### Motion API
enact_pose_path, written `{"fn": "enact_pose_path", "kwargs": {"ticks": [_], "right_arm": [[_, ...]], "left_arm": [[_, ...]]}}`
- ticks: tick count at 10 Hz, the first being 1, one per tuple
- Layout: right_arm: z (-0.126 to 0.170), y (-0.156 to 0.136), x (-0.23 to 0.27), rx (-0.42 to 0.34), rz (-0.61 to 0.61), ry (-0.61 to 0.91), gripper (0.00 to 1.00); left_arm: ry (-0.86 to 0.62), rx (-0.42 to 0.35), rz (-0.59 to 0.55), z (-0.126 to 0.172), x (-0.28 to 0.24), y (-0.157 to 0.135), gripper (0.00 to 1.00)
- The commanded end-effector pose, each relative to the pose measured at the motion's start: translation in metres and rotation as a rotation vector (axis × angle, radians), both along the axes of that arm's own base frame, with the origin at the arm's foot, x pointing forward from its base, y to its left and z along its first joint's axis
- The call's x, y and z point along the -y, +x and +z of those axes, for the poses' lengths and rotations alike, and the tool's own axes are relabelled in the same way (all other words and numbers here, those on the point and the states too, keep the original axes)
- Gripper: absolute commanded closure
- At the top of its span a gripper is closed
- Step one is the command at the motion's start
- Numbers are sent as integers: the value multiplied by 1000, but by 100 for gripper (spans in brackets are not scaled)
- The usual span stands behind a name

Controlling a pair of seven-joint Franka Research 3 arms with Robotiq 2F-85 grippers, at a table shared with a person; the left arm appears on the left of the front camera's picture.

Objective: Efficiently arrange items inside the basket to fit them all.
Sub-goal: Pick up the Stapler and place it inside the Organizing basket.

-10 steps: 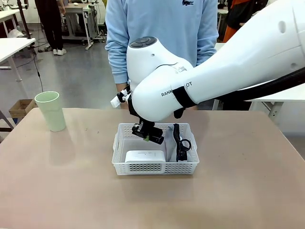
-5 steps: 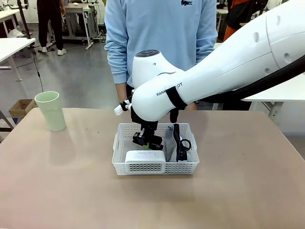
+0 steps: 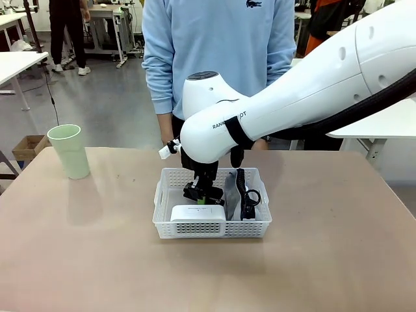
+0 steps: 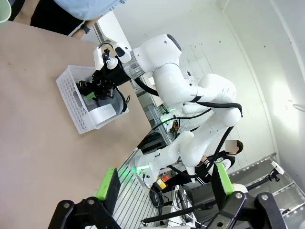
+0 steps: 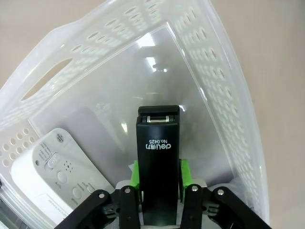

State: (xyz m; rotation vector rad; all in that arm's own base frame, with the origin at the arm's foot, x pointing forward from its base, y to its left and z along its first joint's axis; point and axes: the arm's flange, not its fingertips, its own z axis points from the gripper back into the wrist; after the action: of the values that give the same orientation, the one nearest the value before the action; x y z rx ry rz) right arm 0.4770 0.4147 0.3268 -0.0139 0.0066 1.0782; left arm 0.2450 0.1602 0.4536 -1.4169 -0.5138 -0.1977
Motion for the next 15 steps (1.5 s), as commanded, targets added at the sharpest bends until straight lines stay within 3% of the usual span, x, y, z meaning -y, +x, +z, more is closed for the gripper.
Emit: {"fn": "enact_pose_path", "kwargs": {"ticks": [1,2,10,12,14,15], "right_arm": [[7,4,1,-26,34,22,4],[7,4,1,-29,37,22,0],[20,-1,20,12,-1,47,0],[65,-10,73,57,-44,153,0],[125,-37,162,34,-101,412,0],[140,-50,206,3,-142,507,0]], "left_arm": [[-24,12,7,3,2,-2,0],[-24,12,7,3,2,-2,0],[-24,12,7,3,2,-2,0],[-24,12,7,3,2,-2,0],[-24,12,7,3,2,-2,0],[-24,12,7,3,2,-2,0]]}}
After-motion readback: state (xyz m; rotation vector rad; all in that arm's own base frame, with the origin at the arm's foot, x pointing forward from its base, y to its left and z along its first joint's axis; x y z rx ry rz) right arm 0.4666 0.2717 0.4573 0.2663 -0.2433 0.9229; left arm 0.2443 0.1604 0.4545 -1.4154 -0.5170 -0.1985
